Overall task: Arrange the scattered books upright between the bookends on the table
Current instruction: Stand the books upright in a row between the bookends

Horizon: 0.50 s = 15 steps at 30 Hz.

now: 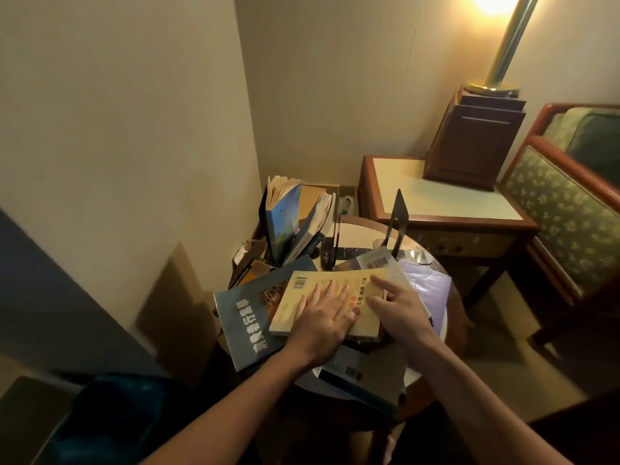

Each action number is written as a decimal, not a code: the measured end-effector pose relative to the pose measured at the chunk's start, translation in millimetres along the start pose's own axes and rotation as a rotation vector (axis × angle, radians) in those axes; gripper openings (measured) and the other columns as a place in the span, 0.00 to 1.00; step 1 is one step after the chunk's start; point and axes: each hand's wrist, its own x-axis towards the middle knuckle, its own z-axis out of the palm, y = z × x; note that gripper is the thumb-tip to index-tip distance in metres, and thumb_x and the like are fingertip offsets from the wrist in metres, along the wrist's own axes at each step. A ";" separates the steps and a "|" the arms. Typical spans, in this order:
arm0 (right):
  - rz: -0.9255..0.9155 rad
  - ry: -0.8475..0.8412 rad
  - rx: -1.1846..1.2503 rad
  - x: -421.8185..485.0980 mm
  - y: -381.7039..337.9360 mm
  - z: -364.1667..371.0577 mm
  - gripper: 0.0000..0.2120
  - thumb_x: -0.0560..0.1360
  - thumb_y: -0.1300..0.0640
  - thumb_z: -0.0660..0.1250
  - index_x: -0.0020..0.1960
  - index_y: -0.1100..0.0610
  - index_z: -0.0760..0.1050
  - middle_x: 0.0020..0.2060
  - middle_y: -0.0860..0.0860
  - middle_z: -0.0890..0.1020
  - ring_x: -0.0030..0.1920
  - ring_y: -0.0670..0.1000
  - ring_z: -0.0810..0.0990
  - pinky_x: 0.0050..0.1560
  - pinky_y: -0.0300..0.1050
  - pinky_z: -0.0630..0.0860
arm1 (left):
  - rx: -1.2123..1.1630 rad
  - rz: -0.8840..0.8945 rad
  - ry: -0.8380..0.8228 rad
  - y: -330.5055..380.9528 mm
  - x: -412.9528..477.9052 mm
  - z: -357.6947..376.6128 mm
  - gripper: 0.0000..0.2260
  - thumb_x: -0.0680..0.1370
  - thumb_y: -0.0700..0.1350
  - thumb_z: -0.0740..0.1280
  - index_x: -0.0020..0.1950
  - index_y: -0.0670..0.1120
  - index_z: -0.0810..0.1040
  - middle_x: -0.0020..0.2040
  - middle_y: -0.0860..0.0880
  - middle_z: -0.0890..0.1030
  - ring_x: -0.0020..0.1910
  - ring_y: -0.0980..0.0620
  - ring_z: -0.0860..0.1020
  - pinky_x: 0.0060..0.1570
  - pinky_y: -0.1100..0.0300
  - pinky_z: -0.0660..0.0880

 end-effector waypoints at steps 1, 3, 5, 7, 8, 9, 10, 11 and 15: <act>0.010 -0.004 0.017 0.8 0.5 -1.8 0.23 0.80 0.61 0.67 0.74 0.50 0.70 0.66 0.55 0.76 0.52 0.51 0.82 0.44 0.46 0.85 | -0.002 0.010 0.010 -1.1 3.9 -0.2 0.26 0.83 0.63 0.51 0.81 0.58 0.57 0.83 0.53 0.50 0.82 0.48 0.46 0.79 0.43 0.45; -0.007 0.000 0.019 4.2 -0.3 -5.8 0.24 0.80 0.62 0.67 0.74 0.50 0.71 0.65 0.55 0.77 0.53 0.52 0.83 0.44 0.48 0.85 | -0.005 0.054 0.126 -3.6 14.1 -4.5 0.28 0.81 0.63 0.54 0.80 0.54 0.61 0.83 0.51 0.51 0.82 0.47 0.49 0.78 0.42 0.51; -0.062 0.012 -0.015 8.7 -4.0 -10.8 0.23 0.79 0.62 0.67 0.73 0.51 0.71 0.63 0.55 0.79 0.53 0.52 0.84 0.44 0.48 0.85 | 0.057 0.132 0.294 -5.2 31.5 -14.9 0.28 0.80 0.58 0.57 0.79 0.49 0.64 0.83 0.48 0.52 0.81 0.46 0.50 0.77 0.44 0.52; -0.126 0.024 -0.058 12.1 -10.4 -15.3 0.23 0.79 0.63 0.66 0.72 0.52 0.72 0.61 0.55 0.80 0.55 0.53 0.84 0.46 0.49 0.85 | 0.202 0.249 0.424 -5.6 55.8 -30.3 0.26 0.80 0.52 0.60 0.77 0.46 0.68 0.82 0.46 0.55 0.81 0.46 0.51 0.78 0.44 0.51; -0.156 0.031 -0.078 13.2 -14.2 -17.4 0.22 0.79 0.64 0.66 0.72 0.53 0.72 0.60 0.55 0.81 0.56 0.53 0.83 0.47 0.49 0.85 | 0.285 0.295 0.447 -4.1 68.6 -39.6 0.25 0.80 0.50 0.61 0.77 0.46 0.68 0.82 0.45 0.57 0.81 0.45 0.52 0.78 0.42 0.51; -0.184 0.037 -0.100 14.6 -18.1 -19.4 0.22 0.79 0.64 0.65 0.72 0.54 0.72 0.60 0.54 0.81 0.56 0.53 0.83 0.47 0.48 0.85 | 0.365 0.321 0.433 -2.5 82.1 -48.8 0.25 0.80 0.49 0.62 0.77 0.46 0.69 0.81 0.45 0.58 0.81 0.45 0.53 0.78 0.40 0.53; -0.208 0.040 -0.120 16.4 -22.0 -21.0 0.22 0.79 0.64 0.65 0.72 0.54 0.72 0.59 0.54 0.81 0.55 0.52 0.83 0.47 0.46 0.85 | 0.442 0.325 0.385 -1.1 94.4 -56.8 0.25 0.80 0.49 0.62 0.77 0.47 0.68 0.82 0.46 0.57 0.81 0.44 0.54 0.78 0.38 0.53; -0.229 0.044 -0.140 18.5 -25.7 -22.4 0.22 0.79 0.64 0.65 0.72 0.55 0.72 0.60 0.55 0.81 0.54 0.51 0.84 0.45 0.45 0.85 | 0.513 0.316 0.312 -1.0 104.9 -63.0 0.25 0.81 0.50 0.61 0.78 0.49 0.66 0.82 0.47 0.55 0.81 0.44 0.53 0.78 0.37 0.53; -0.290 0.051 -0.173 28.3 -38.3 -22.9 0.22 0.79 0.64 0.66 0.72 0.55 0.72 0.63 0.57 0.80 0.52 0.51 0.85 0.44 0.47 0.85 | 0.726 0.295 0.072 -16.1 127.8 -79.3 0.24 0.84 0.50 0.58 0.80 0.53 0.61 0.83 0.51 0.52 0.82 0.46 0.51 0.78 0.39 0.51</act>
